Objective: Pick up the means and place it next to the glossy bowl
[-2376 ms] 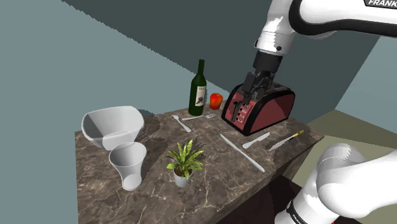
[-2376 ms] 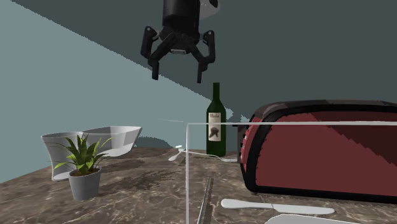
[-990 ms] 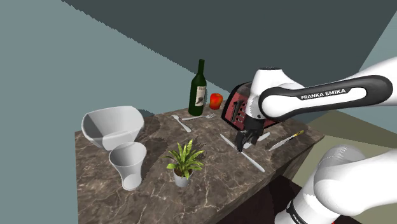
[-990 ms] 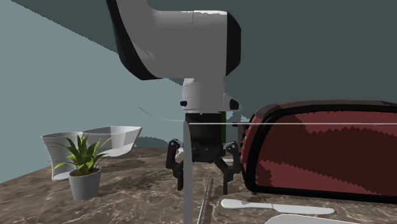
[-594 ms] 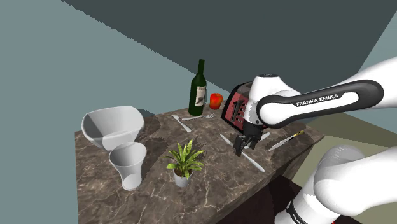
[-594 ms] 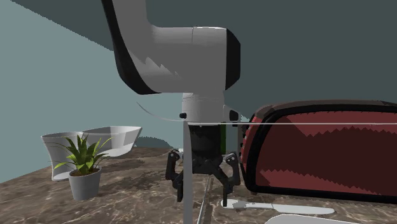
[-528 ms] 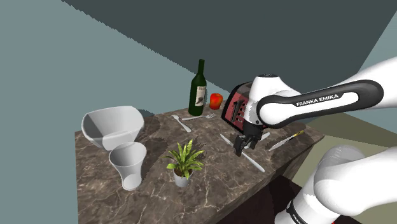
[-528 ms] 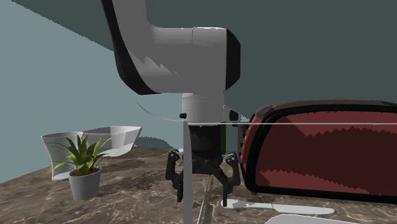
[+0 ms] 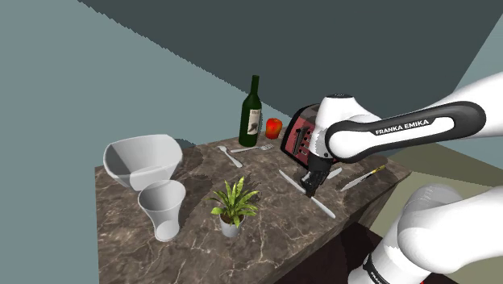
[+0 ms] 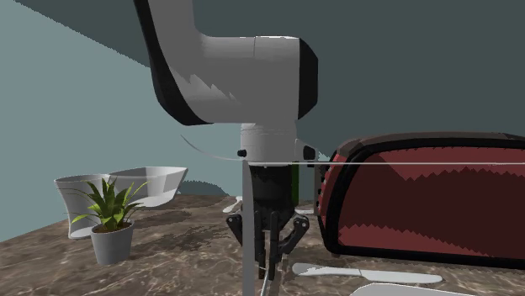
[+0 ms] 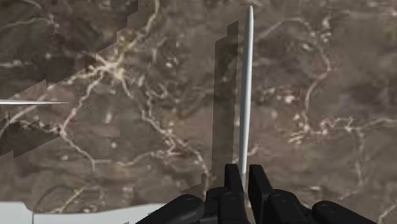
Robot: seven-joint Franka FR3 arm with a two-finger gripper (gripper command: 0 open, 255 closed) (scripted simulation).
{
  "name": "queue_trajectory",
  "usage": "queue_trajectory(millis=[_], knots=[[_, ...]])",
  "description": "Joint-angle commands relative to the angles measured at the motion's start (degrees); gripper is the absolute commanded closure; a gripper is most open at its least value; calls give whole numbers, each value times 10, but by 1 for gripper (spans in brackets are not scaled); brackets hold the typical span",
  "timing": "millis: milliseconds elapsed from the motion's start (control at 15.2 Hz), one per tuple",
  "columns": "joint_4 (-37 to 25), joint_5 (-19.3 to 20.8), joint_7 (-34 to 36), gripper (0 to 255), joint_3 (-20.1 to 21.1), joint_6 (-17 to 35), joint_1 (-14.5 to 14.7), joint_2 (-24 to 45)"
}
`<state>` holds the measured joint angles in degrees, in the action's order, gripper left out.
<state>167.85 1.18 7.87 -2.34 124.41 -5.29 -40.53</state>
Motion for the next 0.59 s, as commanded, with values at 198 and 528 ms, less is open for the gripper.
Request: queue_trajectory(millis=[198, 528], knots=[[0, 0, 0, 255, 0, 0, 0, 0], [-15, 0, 0, 255, 1, -32, 0, -17]])
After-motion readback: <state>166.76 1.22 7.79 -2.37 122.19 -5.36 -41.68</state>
